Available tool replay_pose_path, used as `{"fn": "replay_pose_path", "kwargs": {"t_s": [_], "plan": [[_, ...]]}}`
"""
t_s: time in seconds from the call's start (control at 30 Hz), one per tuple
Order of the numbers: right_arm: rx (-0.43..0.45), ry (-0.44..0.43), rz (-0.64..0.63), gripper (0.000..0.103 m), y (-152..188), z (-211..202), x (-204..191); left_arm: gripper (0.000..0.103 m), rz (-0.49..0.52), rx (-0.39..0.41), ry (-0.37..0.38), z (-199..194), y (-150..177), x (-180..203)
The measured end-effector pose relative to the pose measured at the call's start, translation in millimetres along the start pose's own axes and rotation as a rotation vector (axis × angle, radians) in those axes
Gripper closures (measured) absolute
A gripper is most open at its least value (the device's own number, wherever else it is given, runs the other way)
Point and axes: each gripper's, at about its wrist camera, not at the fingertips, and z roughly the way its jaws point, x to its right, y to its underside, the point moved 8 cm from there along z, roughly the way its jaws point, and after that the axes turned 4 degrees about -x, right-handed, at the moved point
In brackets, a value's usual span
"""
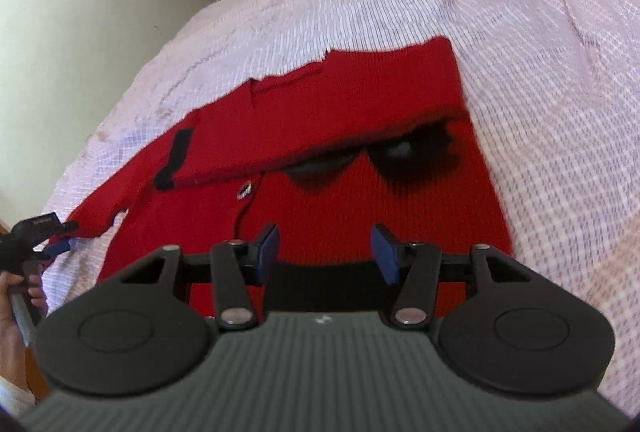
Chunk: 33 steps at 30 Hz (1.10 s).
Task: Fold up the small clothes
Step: 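Grasp the other sleeve's black cuff with the left gripper, then lift and fold that sleeve across the cardigan body with the left gripper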
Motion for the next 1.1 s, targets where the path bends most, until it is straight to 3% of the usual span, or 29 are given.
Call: {"fn": "replay_pose_path", "kwargs": {"t_s": [0.33, 0.43, 0.57, 0.83, 1.1], "plan": [[-0.043, 0.048, -0.002, 0.049, 22.6, 9.1, -11.7, 0.049, -0.073, 0.050, 0.047, 28.5, -24.4, -21.5], [-0.055, 0.028, 0.030, 0.049, 25.0, 12.4, -12.4, 0.076, -0.016, 0.069, 0.074, 25.5, -26.8, -16.8], [-0.041, 0.013, 0.033, 0.049, 22.1, 13.3, -16.8, 0.085, 0.013, 0.099, 0.125, 11.6, -28.7, -8.6], [-0.015, 0.006, 0.022, 0.049, 20.0, 9.2, -20.2, 0.088, 0.076, 0.196, 0.238, -33.3, -45.3, 29.8], [0.006, 0.000, 0.043, 0.049, 20.9, 1.8, -13.1, 0.088, 0.138, 0.242, 0.377, -73.7, -55.6, 89.3]]}}
